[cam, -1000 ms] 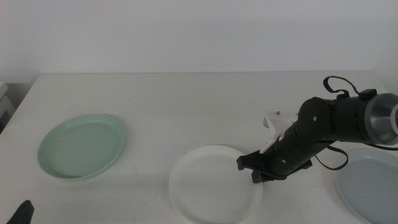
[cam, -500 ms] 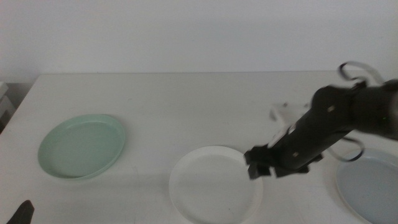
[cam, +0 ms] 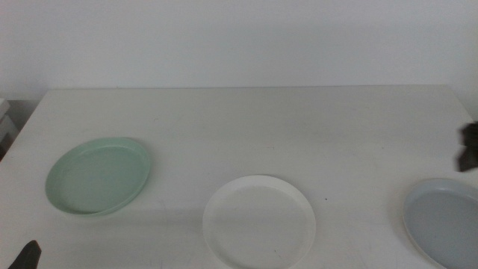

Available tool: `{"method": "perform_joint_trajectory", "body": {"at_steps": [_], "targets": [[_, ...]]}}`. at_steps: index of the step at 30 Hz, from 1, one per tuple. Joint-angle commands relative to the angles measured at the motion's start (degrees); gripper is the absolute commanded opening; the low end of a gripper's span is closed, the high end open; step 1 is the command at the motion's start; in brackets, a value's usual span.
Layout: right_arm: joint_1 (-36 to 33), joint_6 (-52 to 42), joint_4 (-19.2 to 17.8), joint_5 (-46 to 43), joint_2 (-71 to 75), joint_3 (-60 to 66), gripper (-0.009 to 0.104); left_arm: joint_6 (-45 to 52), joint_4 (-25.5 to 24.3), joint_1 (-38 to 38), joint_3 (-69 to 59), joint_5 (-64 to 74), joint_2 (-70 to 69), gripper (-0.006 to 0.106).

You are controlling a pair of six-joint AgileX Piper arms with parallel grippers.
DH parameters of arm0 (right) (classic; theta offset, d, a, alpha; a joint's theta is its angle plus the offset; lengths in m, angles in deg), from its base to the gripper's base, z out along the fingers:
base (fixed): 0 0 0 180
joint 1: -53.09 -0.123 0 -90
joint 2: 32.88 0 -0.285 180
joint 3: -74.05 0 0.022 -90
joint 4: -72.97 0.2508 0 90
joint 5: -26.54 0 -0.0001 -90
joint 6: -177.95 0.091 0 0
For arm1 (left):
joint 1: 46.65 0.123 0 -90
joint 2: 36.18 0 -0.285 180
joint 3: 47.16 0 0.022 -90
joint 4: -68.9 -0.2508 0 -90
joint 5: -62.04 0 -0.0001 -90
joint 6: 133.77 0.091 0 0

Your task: Stack the three bowls on top of each other.

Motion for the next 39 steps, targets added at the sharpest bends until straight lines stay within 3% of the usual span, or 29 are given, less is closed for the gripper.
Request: {"method": "perform_joint_trajectory", "body": {"at_steps": [1, 7, 12, 24, 30, 34, 39], "targets": [[6.12, -3.08, -1.44, 2.52, 1.88, -1.35, 0.055, -0.65, 0.41, -0.42, 0.28, -4.23, -0.78, 0.086], [20.07, -9.3, -0.88, 3.08, -1.32, -1.29, 0.055, -0.65, 0.41, -0.42, 0.28, -4.23, -0.78, 0.086], [25.92, -13.08, 1.55, 2.5, -7.7, -1.29, 0.055, -0.65, 0.41, -0.42, 0.28, -4.23, -0.78, 0.086], [28.21, -17.98, 2.42, -1.65, -21.33, -1.29, 0.055, -0.65, 0.41, -0.42, 0.28, -4.23, -0.78, 0.086], [28.21, -22.88, 7.79, -3.73, -25.55, -1.29, 0.054, -0.65, 0.41, -0.42, 0.28, -4.23, -0.78, 0.086], [28.21, -24.99, 10.52, -4.67, -27.14, -1.29, 0.045, -0.65, 0.41, -0.42, 0.28, -4.23, -0.78, 0.086], [28.21, -24.99, 11.17, -6.04, -27.49, -1.29, 0.021, -0.65, 0.41, -0.42, 0.28, -4.23, -0.78, 0.086]]}}
